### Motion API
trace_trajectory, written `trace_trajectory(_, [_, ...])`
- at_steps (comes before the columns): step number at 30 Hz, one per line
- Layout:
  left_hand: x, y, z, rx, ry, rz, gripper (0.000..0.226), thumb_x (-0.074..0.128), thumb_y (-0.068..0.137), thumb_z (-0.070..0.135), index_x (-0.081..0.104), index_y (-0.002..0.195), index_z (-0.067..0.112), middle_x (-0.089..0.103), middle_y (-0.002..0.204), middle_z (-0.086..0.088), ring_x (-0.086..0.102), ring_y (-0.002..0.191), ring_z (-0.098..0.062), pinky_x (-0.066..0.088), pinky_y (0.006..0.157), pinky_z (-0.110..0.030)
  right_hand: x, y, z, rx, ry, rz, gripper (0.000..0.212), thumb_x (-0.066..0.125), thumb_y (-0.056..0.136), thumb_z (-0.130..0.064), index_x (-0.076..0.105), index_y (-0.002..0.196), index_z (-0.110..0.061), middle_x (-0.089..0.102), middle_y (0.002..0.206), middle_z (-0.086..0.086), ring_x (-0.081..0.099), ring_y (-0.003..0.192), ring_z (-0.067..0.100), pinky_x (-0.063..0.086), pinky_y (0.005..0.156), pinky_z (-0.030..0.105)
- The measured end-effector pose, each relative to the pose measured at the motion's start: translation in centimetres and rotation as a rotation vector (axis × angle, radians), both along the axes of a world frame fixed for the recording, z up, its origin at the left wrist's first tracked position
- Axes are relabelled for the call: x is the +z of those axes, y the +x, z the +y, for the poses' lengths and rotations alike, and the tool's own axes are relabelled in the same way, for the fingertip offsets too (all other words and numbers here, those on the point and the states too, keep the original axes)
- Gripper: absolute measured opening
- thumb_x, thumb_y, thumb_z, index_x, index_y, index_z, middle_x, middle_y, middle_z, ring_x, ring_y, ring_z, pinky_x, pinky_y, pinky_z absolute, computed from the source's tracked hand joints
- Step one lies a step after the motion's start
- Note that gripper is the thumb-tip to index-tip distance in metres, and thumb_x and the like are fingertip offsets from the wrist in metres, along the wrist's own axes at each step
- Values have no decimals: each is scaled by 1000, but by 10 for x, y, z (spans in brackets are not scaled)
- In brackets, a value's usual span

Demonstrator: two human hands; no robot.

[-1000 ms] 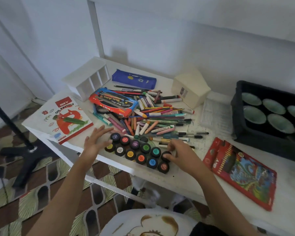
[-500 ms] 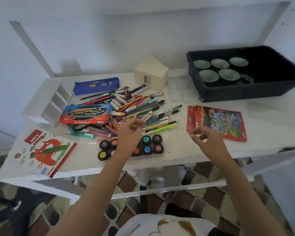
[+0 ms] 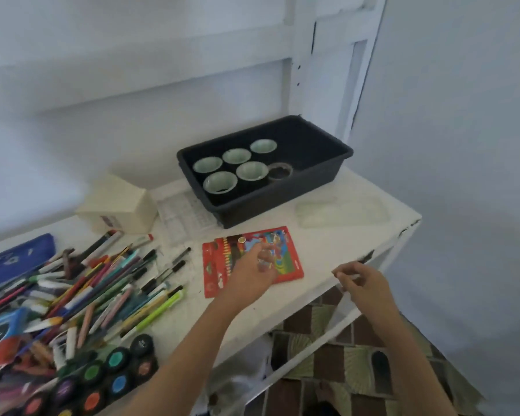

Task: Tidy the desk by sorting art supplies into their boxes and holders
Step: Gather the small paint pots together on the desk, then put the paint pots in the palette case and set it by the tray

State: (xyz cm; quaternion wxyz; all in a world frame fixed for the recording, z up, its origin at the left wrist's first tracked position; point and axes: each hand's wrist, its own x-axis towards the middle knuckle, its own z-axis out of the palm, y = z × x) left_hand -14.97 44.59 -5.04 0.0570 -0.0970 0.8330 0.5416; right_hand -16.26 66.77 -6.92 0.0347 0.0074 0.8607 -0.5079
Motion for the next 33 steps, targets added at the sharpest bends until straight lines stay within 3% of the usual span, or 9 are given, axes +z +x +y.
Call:
trace_trajectory(3, [-6, -48, 34, -18, -74, 2, 34, 60, 87, 10, 53, 114, 30, 56, 113, 6, 56, 97, -8, 51, 80, -23, -5, -37, 35, -38, 22, 3, 19, 60, 90, -13, 66, 77, -26, 68, 76, 1, 62, 66, 20, 43, 52, 21])
trace_trajectory(5, [-10, -80, 56, -33, -126, 42, 34, 63, 86, 11, 54, 112, 30, 54, 119, 4, 53, 108, -12, 46, 91, -25, -5, -65, 57, -50, 38, 16, 19, 59, 90, -12, 66, 78, -24, 68, 82, -1, 61, 69, 15, 42, 53, 16])
trace_trajectory(9, [-20, -137, 94, 44, -274, 74, 45, 64, 83, 12, 50, 126, 17, 39, 133, -7, 38, 125, -22, 28, 101, -25, -12, -119, 100, -97, 55, 47, 16, 58, 90, -8, 65, 84, -20, 65, 95, -2, 59, 76, 7, 41, 59, 10])
trace_trajectory(13, [-29, -175, 122, 253, -352, -68, 64, 64, 84, 20, 33, 139, 12, 29, 143, -14, 27, 132, -30, 32, 105, -41, -17, -159, 131, -66, 142, 93, 20, 58, 87, -4, 62, 100, -19, 57, 109, 1, 55, 86, 13, 38, 64, 4])
trace_trajectory(16, [-37, -191, 140, 294, -431, -194, 80, 63, 85, 30, 15, 146, 12, 14, 153, -19, 13, 141, -36, 25, 111, -47, -21, -182, 143, -4, 208, 73, 28, 58, 87, -4, 59, 113, -14, 55, 116, 4, 53, 91, 12, 38, 73, 10])
trace_trajectory(21, [-45, -199, 159, 327, -443, -207, 84, 62, 86, 34, 8, 148, 14, 0, 156, -20, -1, 144, -36, 12, 115, -47, -21, -201, 146, 57, 224, 31, 39, 57, 88, -6, 51, 126, -11, 53, 121, 8, 51, 95, 12, 38, 81, 18])
trace_trajectory(25, [-46, -203, 162, 321, -419, -193, 85, 63, 86, 32, 9, 148, 14, -1, 157, -19, -3, 144, -35, 10, 116, -46, -19, -211, 142, 126, 227, -18, 47, 58, 89, -11, 43, 134, -15, 47, 124, 8, 47, 104, 14, 35, 89, 21])
trace_trajectory(29, [-47, -207, 167, 270, -425, -167, 81, 64, 85, 34, 14, 146, 16, 0, 156, -18, -2, 144, -36, 11, 117, -47, -20, -222, 140, 160, 303, -73, 49, 61, 88, -20, 44, 134, -20, 43, 129, 9, 43, 119, 26, 36, 101, 34])
trace_trajectory(33, [-47, -209, 168, 229, -431, -181, 78, 65, 84, 34, 18, 144, 17, 5, 154, -19, 2, 143, -37, 14, 117, -47, -16, -222, 136, 164, 352, -121, 48, 60, 89, -25, 44, 134, -22, 37, 134, 9, 33, 126, 28, 29, 104, 35])
